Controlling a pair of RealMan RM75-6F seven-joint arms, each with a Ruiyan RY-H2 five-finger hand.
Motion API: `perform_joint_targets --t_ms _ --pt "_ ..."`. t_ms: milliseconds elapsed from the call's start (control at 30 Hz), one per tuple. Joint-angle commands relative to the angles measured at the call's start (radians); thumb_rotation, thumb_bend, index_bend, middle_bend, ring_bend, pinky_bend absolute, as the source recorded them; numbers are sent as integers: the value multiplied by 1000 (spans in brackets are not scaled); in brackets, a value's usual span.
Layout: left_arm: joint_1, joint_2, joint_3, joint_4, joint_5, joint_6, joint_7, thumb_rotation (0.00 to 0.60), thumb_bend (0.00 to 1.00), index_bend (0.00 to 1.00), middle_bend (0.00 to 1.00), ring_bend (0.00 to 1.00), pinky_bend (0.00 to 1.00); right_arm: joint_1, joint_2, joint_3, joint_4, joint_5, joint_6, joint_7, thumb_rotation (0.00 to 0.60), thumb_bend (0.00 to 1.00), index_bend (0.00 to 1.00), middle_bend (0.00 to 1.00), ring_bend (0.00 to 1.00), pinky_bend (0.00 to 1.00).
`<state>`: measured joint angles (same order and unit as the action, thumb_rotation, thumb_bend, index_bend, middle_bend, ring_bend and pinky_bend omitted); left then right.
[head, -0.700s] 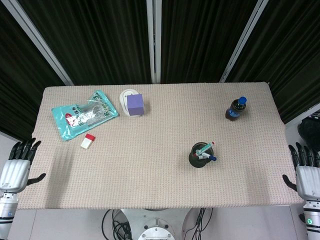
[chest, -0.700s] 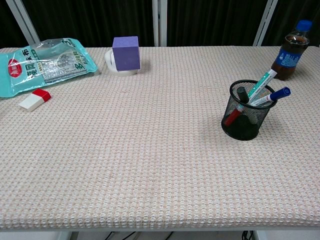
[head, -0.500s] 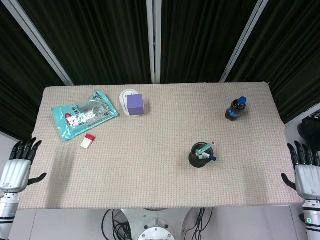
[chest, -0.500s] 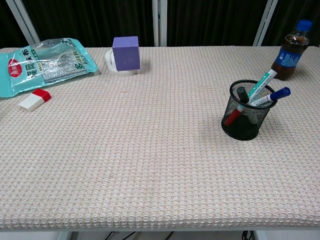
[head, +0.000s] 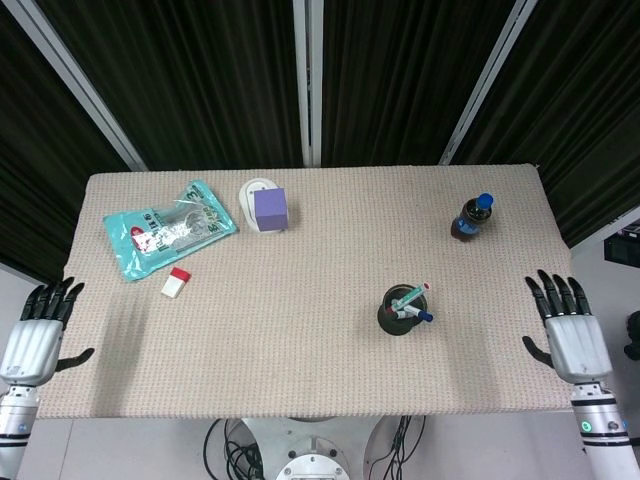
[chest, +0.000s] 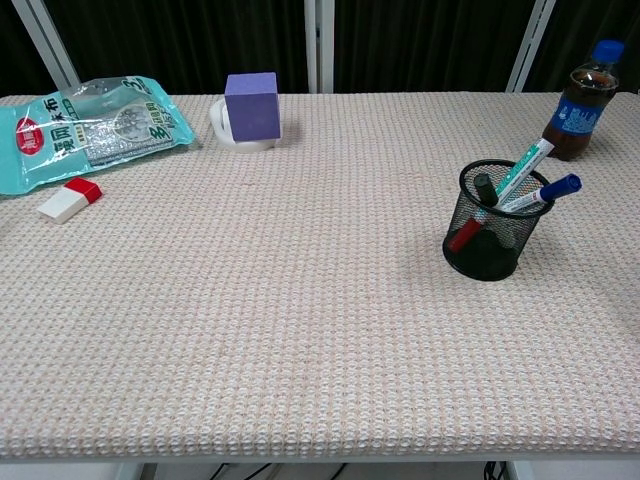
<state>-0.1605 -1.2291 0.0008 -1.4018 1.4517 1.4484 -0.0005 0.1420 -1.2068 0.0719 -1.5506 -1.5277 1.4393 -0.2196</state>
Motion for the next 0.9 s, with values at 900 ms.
perform_joint_targets --t_ms 900 --pt "17 9 -25 3 -33 -52 2 600 94 58 0 0 3 205 -209 28 -24 -38 -156 -173 600 176 354 0 0 0"
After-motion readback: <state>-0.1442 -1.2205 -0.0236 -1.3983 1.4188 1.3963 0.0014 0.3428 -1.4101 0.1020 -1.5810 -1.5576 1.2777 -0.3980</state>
